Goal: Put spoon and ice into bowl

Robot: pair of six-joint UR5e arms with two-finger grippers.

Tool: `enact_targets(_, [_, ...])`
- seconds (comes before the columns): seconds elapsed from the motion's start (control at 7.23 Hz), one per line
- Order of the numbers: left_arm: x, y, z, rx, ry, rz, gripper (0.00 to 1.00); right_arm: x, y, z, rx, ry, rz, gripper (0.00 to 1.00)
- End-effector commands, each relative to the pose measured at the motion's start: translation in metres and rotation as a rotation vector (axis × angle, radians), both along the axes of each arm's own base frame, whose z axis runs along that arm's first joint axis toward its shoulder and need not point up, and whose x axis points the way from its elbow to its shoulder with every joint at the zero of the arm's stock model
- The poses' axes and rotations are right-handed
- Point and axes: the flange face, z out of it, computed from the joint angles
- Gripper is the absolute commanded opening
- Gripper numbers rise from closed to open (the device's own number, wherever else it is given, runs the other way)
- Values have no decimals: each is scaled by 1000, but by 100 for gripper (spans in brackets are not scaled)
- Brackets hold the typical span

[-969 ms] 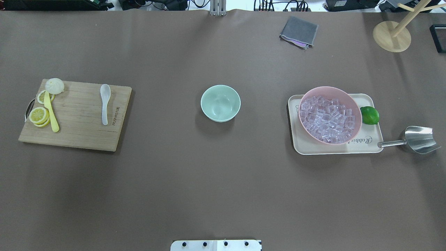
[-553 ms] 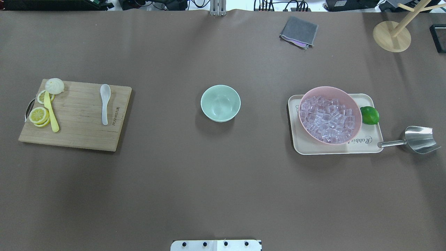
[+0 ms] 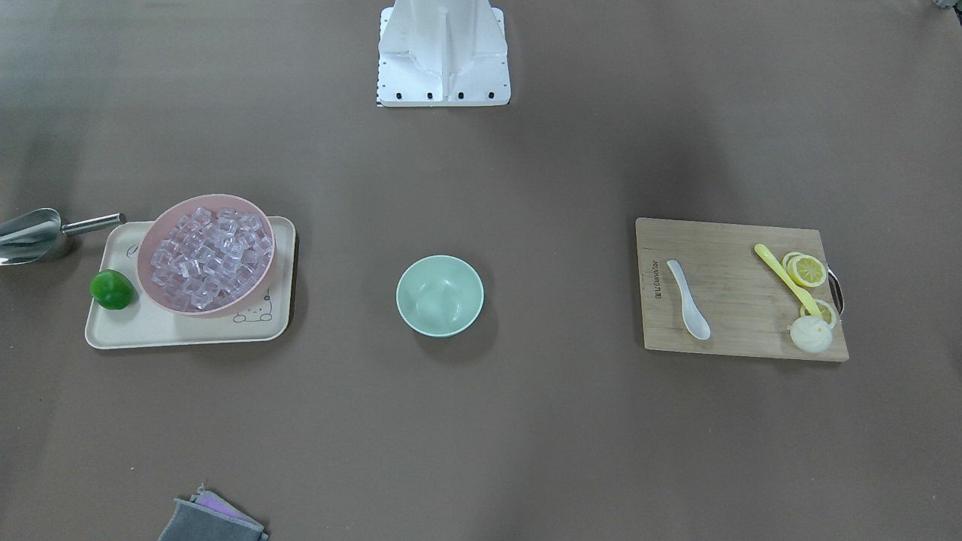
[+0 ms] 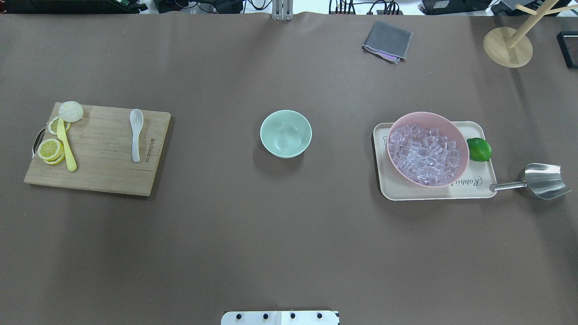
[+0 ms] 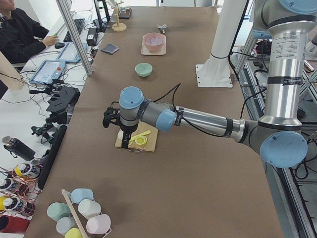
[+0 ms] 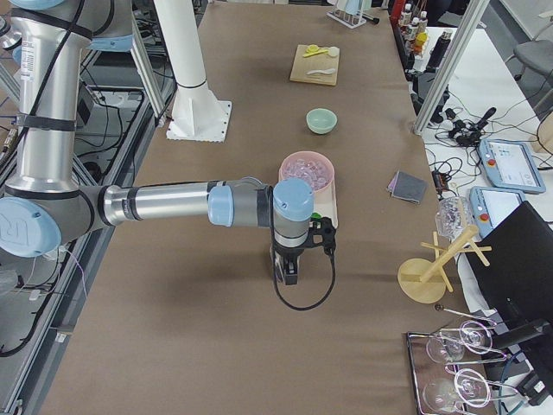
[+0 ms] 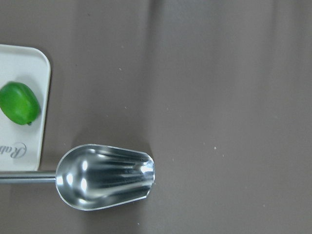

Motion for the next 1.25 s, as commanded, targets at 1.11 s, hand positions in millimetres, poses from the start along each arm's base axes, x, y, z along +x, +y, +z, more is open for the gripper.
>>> enact_targets(1.11, [358,-21,-113,-165,-26,-202,98,-75,-62,-77,132,-92,-39,100])
